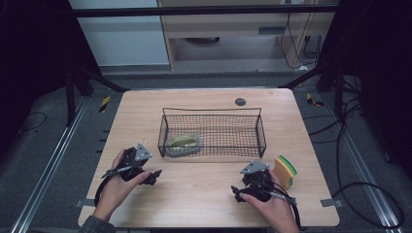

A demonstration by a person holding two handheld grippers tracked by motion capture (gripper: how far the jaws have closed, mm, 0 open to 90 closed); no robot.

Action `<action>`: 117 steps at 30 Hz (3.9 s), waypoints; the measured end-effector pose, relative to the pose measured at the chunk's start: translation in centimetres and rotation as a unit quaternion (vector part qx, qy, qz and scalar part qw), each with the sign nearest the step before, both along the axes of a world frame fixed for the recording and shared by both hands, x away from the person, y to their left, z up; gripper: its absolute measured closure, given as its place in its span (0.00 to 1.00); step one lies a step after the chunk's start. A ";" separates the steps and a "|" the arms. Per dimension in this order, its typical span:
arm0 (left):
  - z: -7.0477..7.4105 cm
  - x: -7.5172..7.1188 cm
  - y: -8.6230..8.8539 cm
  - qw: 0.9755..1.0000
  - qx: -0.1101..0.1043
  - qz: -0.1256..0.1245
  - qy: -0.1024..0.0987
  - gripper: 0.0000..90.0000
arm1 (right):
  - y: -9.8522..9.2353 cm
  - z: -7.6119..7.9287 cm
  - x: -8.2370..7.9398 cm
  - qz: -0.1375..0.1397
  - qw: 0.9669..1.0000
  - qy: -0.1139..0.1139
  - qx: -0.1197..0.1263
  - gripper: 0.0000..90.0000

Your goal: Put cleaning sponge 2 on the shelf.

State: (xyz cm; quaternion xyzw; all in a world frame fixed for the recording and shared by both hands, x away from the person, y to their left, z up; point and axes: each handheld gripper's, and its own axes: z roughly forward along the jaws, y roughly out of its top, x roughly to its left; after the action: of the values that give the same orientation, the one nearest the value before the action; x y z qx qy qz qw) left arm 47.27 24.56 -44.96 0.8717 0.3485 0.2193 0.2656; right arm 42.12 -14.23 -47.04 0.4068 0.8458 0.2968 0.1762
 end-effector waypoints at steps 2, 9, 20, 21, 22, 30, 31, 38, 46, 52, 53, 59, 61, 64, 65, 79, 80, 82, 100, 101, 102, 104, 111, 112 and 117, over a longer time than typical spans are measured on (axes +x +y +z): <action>-0.8 0.1 0.4 1.000 -0.009 0.007 0.007 0.06 | 0.0 0.3 0.0 -0.001 1.000 0.002 -0.004 0.15; -3.1 0.9 1.1 0.999 -0.022 0.018 0.018 0.05 | -0.4 4.5 -0.7 0.001 0.999 0.009 -0.033 0.17; -4.6 1.5 2.6 0.998 -0.040 0.036 0.029 0.05 | -4.1 10.6 0.2 -0.033 0.998 0.005 -0.061 0.26; -4.7 1.6 2.7 0.998 -0.047 0.038 0.030 0.04 | -4.8 11.4 0.5 -0.042 0.997 0.005 -0.068 0.25; -4.8 1.6 2.8 0.997 -0.050 0.041 0.032 0.04 | -4.8 11.4 0.5 -0.042 0.997 0.005 -0.068 0.25; -5.3 1.9 3.3 0.995 -0.077 0.049 0.041 0.00 | -7.6 13.3 1.2 -0.067 0.996 0.012 -0.062 0.28; -5.3 1.9 3.3 0.995 -0.079 0.050 0.040 0.00 | -8.1 13.3 1.3 -0.070 0.995 0.015 -0.063 0.28; -5.8 1.9 3.2 0.993 -0.101 0.058 0.018 0.00 | -10.4 12.3 2.1 -0.082 0.993 0.045 -0.066 0.36; -5.9 1.9 3.3 0.993 -0.104 0.057 0.013 0.00 | -11.3 10.5 2.6 -0.089 0.991 0.075 -0.064 0.40; -5.9 1.9 3.2 0.993 -0.103 0.056 0.013 0.00 | -11.4 9.1 3.4 -0.091 0.989 0.096 -0.067 0.42; -5.9 1.9 3.2 0.993 -0.104 0.056 0.013 0.00 | -11.3 8.9 3.5 -0.091 0.989 0.099 -0.065 0.43; -5.9 1.9 3.2 0.993 -0.104 0.056 0.013 0.00 | -11.1 8.2 4.0 -0.092 0.986 0.115 -0.072 0.46; -5.9 1.9 3.2 0.993 -0.104 0.056 0.013 0.00 | -10.9 7.8 4.1 -0.094 0.985 0.126 -0.074 0.48; -5.9 1.9 3.2 0.993 -0.104 0.056 0.013 0.00 | -10.8 7.4 4.3 -0.090 0.984 0.134 -0.077 0.50; -5.9 1.9 3.2 0.993 -0.104 0.056 0.013 0.00 | -10.8 7.3 4.3 -0.091 0.983 0.138 -0.076 0.51; -5.9 1.9 3.3 0.993 -0.103 0.056 0.013 0.00 | -10.9 7.3 4.3 -0.093 0.982 0.141 -0.081 0.72; -5.9 1.9 3.3 0.993 -0.104 0.056 0.013 0.00 | -10.9 7.6 4.3 -0.091 0.983 0.137 -0.081 0.72; -5.9 1.9 3.2 0.993 -0.104 0.056 0.013 0.00 | -10.7 8.3 4.3 -0.097 0.984 0.127 -0.076 0.72; -5.9 1.9 3.2 0.993 -0.105 0.056 0.013 0.00 | -10.0 14.5 6.6 -0.131 0.989 0.062 -0.042 0.72; -5.9 1.9 3.3 0.993 -0.103 0.056 0.013 0.00 | -9.8 14.9 6.7 -0.133 0.988 0.059 -0.041 0.72; -5.9 1.9 3.3 0.993 -0.103 0.056 0.013 0.00 | -9.7 15.2 6.9 -0.132 0.989 0.055 -0.044 0.72; -5.9 1.9 3.2 0.993 -0.106 0.057 0.012 0.00 | -9.5 15.7 7.0 -0.136 0.988 0.051 -0.043 0.72; -5.9 1.9 3.2 0.993 -0.104 0.056 0.012 0.00 | -9.5 17.3 7.5 -0.142 0.989 0.026 -0.034 0.72; -5.9 1.9 3.2 0.993 -0.104 0.056 0.012 0.00 | -9.4 17.4 7.6 -0.143 0.989 0.024 -0.034 0.72; -5.9 1.9 3.2 0.993 -0.104 0.056 0.012 0.00 | -9.1 18.2 8.1 -0.149 0.988 0.012 -0.030 0.72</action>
State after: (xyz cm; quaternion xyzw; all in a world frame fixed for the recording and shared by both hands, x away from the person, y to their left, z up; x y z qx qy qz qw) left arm 49.22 27.80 -50.88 0.8208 0.4208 0.1862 0.3384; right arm 50.17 -23.37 -28.89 0.5264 0.7864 0.2365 0.2206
